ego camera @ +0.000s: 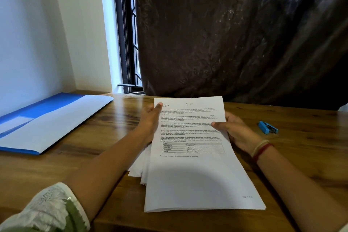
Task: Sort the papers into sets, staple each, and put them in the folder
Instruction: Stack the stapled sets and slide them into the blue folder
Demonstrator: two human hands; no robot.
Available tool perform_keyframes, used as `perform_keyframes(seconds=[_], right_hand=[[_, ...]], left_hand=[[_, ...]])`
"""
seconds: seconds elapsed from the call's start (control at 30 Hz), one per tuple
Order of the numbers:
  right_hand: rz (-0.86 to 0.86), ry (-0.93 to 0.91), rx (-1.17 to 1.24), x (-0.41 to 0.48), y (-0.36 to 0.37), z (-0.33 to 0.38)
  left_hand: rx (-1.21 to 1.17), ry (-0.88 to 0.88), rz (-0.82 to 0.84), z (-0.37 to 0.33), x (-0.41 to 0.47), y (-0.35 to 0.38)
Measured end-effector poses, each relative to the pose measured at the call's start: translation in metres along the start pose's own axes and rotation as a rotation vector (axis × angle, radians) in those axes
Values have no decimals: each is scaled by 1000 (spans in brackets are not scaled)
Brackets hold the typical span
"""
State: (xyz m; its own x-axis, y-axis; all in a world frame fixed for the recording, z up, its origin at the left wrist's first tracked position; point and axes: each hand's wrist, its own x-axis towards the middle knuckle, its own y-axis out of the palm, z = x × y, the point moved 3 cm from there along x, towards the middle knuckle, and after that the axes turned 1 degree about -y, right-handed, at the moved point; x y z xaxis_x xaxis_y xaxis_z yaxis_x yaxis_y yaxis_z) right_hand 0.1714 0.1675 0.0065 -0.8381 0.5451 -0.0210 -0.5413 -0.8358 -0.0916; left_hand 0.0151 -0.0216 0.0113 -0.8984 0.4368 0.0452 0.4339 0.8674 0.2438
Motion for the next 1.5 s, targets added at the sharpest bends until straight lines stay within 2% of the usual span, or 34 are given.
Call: perform_keyframes(seconds=[0.07, 0.1, 0.17, 0.2, 0.23, 0.3, 0.37, 0.4, 0.47, 0.57, 0.63, 0.7, 0.8, 0.9, 0.97, 1.17, 1.23, 1.3, 1.37, 1.5], right_hand=[[-93, -15, -41, -4, 1, 3], [-224, -69, -158, -5, -2, 6], [-528, -298, -567, -12, -12, 22], [-610, -456, -690, -17, -12, 31], [-612, -578, -714, -21, -10, 38], [-403, -646, -590, -22, 0, 42], [-106, -556, -508, -22, 22, 39], [-10, -518, -530, -21, 30, 35], [46, -483, -536, -18, 36, 29], [9, -495, -515, -17, 31, 24], [-7, -464, -524, -10, 28, 16], [21, -425, -538, -10, 28, 13], [95, -438, -542, -10, 28, 14], [100, -443, -447, -8, 27, 11], [60, -441, -383, -7, 27, 11], [-137, -531, -353, -7, 36, 25], [-183, -578, -407, -4, 44, 34], [-218, -593, -438, 3, 53, 43], [-266, -586, -485, 14, 64, 50], [-271, -460, -636, 36, 98, 52]], left_hand=[[51, 29, -7, -1, -2, 1], [97, 68, 0, -2, -5, 2], [209, 194, 57, -2, -10, 7], [290, 278, 92, -2, -14, 11], [392, 370, 120, -2, -18, 16], [640, 565, 177, 0, -32, 27], [922, 795, 244, 3, -44, 39], [1017, 894, 276, 5, -47, 44], [1082, 978, 309, 5, -52, 48], [1022, 900, 445, 0, -51, 46], [872, 662, 525, 2, -39, 37], [575, 415, 449, 0, -23, 21], [289, 264, 209, -2, 1, -6], [322, 275, 80, 0, 15, -22], [318, 269, 91, 1, 16, -23], [427, 55, 519, -2, -7, 5], [544, -39, 602, -2, -11, 9], [714, -36, 644, -2, -7, 6], [839, 30, 540, -4, 1, -3], [818, 45, 236, 2, 17, -25]])
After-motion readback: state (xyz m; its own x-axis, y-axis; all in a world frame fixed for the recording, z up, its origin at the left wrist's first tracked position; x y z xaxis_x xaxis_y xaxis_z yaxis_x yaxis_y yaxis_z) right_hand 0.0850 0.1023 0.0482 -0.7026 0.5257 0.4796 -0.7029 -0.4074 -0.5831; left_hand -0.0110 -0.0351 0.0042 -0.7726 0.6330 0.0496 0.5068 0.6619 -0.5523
